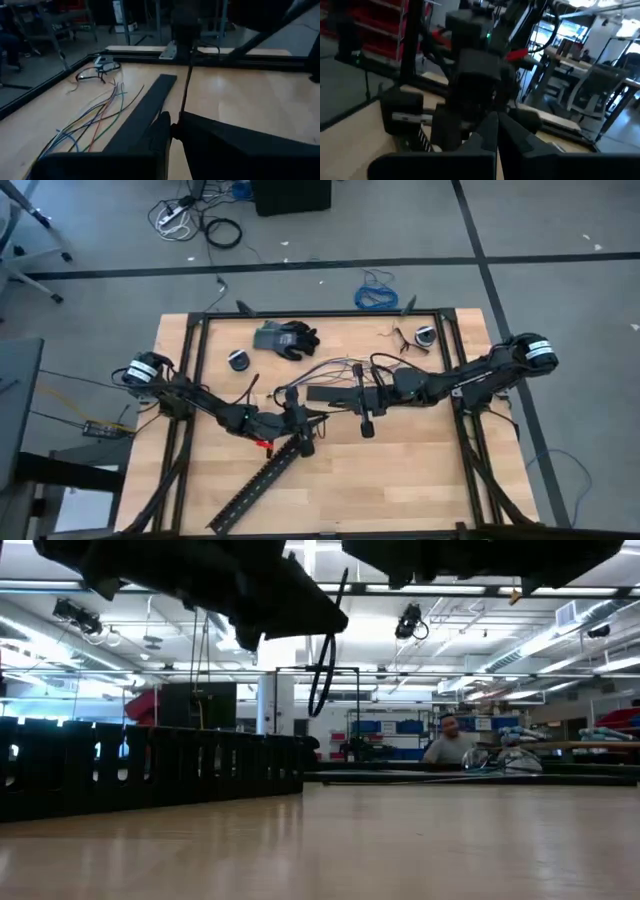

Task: Ziptie cables
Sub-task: Insert the black zip tie into the locking head

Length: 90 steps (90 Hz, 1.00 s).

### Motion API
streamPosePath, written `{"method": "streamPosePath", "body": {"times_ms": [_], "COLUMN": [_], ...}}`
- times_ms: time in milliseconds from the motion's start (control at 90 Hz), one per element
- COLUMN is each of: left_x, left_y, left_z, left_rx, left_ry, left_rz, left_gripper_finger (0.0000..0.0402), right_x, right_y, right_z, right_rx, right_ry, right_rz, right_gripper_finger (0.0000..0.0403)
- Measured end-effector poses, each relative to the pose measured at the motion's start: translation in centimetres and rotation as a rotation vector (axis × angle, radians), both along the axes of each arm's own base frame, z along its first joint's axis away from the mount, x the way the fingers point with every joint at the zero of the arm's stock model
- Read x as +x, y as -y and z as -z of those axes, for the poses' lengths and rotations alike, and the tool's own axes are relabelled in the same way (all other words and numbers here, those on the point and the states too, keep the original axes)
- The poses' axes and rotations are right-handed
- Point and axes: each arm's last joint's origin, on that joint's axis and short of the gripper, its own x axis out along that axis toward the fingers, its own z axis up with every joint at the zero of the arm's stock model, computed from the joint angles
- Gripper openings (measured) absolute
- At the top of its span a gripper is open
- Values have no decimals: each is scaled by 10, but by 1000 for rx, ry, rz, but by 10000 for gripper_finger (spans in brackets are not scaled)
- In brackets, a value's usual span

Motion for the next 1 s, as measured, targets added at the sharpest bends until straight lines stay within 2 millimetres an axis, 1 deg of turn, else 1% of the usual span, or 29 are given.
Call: {"method": "streamPosePath", "body": {"times_ms": [267, 422, 522, 633, 867, 1000], "left_x": [0, 1, 1, 2, 3, 3], "left_y": [0, -1, -2, -5, -7, -7], "left_z": [-2, -6, -7, -7, -7, -8], "left_rx": [21, 57, 57, 57, 58, 57], "left_ry": [13, 40, 45, 46, 46, 47], "left_rz": [-9, -25, -31, -40, -45, -45], "left_gripper_finger": [28, 28, 28, 28, 28, 28], "right_x": [0, 1, 1, 1, 0, 0], "right_y": [0, 6, 10, 11, 8, 8], "right_z": [1, 6, 11, 12, 15, 18], "right_rx": [6, 62, 117, 142, 162, 161], "right_ry": [-18, -70, -127, -137, -176, -207], "right_rz": [-10, 30, 55, 55, -29, -29], "right_gripper_finger": [2, 18, 42, 79, 163, 194]}}
